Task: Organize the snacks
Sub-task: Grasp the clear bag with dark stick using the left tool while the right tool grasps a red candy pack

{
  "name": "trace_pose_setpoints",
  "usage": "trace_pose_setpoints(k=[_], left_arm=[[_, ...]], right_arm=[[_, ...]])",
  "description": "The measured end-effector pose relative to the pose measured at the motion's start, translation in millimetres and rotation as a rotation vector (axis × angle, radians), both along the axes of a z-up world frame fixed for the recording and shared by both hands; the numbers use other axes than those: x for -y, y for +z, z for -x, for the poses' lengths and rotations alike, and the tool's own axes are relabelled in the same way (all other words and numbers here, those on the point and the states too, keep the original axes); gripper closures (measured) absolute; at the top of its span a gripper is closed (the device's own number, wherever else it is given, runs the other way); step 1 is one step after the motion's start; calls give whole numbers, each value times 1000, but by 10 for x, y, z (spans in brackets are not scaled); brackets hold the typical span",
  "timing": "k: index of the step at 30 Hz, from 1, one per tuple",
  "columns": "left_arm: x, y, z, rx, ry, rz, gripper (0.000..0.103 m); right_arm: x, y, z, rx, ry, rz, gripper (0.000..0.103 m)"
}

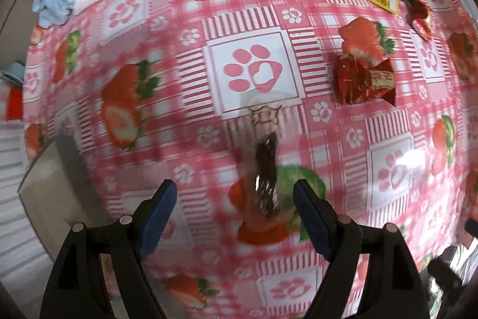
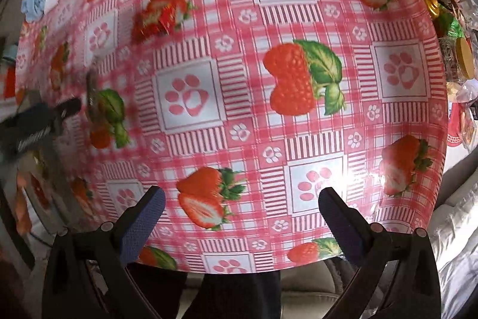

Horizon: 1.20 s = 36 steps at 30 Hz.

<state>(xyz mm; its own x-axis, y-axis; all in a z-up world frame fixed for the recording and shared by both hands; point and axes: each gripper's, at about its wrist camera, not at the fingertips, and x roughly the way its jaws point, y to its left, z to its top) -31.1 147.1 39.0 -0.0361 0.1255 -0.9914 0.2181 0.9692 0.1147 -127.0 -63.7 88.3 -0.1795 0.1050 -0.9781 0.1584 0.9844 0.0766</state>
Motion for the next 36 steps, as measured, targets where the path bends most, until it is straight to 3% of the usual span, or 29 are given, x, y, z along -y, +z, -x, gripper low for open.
trace_pose_setpoints(k=[6,10,14,18,21,28,36], left_arm=[[25,-148,-47,10,3,-20,17],[-108,-179,-46,27,-2,-88,17],[-279,-204,-57,-6,60,-11,15],[-327,-202,-77,-17,80,3,13],[-349,-197,-76,-18,79,-6,13],[-681,-246,-115,-49,131,40,9],[-1028,-378,-163,-62,164,62,3]], right_arm=[[9,-115,-48,-15,80,19,0],[-119,-164,-219,2,193,34,0],[-478,-210,-479,64,464,105,0],[-887,-242,-787,151,721,156,0],[-1111,-272,-1008,182,841,156,0],[-1449,-505,-1405,162,1001,140,0],[-1554,-769,-1661,113,1010,88,0]])
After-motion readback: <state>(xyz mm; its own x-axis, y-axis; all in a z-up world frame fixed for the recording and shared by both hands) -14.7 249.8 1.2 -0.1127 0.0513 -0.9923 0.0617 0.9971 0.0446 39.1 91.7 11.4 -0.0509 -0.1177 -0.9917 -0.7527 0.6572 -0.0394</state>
